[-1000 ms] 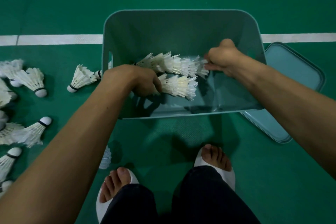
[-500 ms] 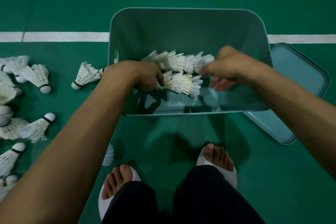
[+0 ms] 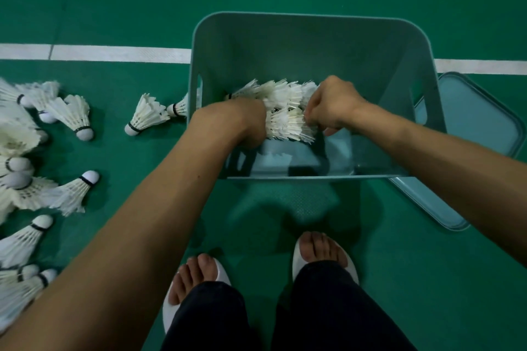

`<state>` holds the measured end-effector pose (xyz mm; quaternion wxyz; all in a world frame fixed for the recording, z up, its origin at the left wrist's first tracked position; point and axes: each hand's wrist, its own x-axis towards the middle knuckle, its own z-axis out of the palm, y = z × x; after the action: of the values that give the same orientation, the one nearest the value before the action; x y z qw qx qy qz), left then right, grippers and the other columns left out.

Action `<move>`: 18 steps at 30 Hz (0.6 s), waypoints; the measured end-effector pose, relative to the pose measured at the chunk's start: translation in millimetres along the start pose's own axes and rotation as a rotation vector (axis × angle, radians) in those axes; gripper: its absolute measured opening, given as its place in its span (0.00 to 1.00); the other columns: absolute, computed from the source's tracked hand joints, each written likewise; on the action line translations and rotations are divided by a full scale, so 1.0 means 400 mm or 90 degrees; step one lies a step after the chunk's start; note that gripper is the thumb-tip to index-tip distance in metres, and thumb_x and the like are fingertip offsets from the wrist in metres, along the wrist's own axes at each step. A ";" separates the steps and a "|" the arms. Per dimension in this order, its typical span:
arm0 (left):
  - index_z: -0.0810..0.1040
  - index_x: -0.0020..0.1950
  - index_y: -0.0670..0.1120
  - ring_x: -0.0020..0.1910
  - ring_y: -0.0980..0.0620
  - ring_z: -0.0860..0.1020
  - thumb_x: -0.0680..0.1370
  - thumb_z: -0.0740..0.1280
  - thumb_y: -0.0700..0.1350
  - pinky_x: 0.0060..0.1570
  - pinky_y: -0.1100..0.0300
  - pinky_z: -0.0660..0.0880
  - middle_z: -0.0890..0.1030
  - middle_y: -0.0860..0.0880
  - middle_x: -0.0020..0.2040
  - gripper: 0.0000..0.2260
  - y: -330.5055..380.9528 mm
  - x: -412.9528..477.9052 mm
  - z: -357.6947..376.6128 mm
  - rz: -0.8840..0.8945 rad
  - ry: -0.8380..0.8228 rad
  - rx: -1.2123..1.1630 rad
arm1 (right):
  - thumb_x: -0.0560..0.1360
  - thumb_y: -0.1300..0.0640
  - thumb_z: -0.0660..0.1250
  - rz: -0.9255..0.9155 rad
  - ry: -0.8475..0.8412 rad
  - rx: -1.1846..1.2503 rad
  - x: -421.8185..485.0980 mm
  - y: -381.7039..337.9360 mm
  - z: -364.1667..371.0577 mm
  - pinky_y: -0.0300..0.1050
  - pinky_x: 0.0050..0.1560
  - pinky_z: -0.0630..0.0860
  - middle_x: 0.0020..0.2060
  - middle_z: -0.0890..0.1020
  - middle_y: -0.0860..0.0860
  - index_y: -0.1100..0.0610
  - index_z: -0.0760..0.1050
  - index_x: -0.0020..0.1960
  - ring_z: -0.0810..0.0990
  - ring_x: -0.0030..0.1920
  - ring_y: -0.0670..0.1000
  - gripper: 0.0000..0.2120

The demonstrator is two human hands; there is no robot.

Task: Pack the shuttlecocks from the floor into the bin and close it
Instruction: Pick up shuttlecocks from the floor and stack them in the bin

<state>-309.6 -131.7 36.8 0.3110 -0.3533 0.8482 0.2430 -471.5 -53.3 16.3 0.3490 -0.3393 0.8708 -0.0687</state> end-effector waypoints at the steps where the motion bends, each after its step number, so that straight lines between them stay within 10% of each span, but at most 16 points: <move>1: 0.79 0.66 0.41 0.61 0.41 0.79 0.76 0.64 0.35 0.62 0.44 0.77 0.79 0.41 0.66 0.19 0.000 -0.005 0.000 0.005 0.016 0.001 | 0.71 0.65 0.77 -0.025 0.008 -0.011 -0.005 0.004 -0.004 0.48 0.36 0.85 0.36 0.86 0.55 0.58 0.87 0.43 0.87 0.37 0.54 0.03; 9: 0.80 0.63 0.45 0.60 0.40 0.77 0.75 0.61 0.35 0.56 0.53 0.73 0.78 0.42 0.60 0.19 -0.008 -0.164 -0.068 0.101 0.388 -0.136 | 0.72 0.52 0.79 -0.102 0.178 0.117 -0.088 -0.042 -0.116 0.49 0.48 0.85 0.34 0.86 0.55 0.55 0.84 0.36 0.87 0.35 0.54 0.09; 13: 0.82 0.56 0.47 0.51 0.48 0.79 0.75 0.60 0.37 0.54 0.53 0.74 0.82 0.47 0.54 0.15 -0.111 -0.284 -0.064 0.077 0.709 -0.236 | 0.72 0.54 0.73 -0.195 0.247 0.361 -0.188 -0.120 -0.129 0.42 0.32 0.79 0.37 0.87 0.60 0.57 0.83 0.36 0.84 0.30 0.50 0.09; 18: 0.81 0.55 0.46 0.48 0.48 0.79 0.75 0.61 0.37 0.50 0.55 0.75 0.83 0.48 0.54 0.13 -0.273 -0.316 0.066 -0.119 0.702 -0.365 | 0.73 0.54 0.71 -0.379 0.275 0.389 -0.370 -0.249 -0.017 0.47 0.40 0.83 0.32 0.84 0.43 0.52 0.84 0.38 0.81 0.32 0.43 0.06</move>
<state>-147.9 -127.6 85.9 -0.2597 -0.5686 0.7504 0.2149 -344.0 -35.4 140.0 0.2092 -0.4337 0.7283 -0.4875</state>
